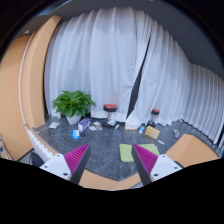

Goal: Fold towel

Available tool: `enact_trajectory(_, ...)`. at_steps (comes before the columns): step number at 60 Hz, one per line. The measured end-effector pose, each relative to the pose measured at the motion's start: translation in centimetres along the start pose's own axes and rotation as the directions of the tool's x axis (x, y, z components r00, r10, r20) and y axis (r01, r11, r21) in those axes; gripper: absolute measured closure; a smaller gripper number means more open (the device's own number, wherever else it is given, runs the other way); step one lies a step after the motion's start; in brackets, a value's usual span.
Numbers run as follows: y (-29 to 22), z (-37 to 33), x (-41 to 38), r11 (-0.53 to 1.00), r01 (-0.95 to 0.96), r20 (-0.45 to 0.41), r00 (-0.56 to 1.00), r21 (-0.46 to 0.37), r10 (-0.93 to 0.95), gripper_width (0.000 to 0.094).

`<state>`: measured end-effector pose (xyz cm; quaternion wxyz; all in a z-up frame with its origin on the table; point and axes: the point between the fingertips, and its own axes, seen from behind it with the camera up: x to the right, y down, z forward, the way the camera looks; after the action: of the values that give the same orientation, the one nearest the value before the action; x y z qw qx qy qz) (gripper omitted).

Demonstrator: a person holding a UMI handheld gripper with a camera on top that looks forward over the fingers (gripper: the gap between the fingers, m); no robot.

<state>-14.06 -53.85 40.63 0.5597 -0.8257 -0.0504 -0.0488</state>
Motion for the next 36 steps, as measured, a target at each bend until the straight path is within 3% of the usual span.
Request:
enact_trajectory(10, 2.8, 1.5, -1.0, 0.999, 0.002, 0.019, 1.000, -0.053, -0.001, 0.0088)
enact_trajectory(19, 9.0, 5.6, -1.9, 0.991, -0.014, 0.040, 0.999, -0.136, 0.020, 0.0091)
enact_trajectory(25, 14.4, 10.7, -0.7, 0.978, -0.028, 0.041, 0.998, -0.206, 0.037, 0.0090)
enact_trajectory(36, 20.8, 24.4, 3.8, 0.967, -0.042, 0.023, 0.999, -0.252, 0.049, 0.0087)
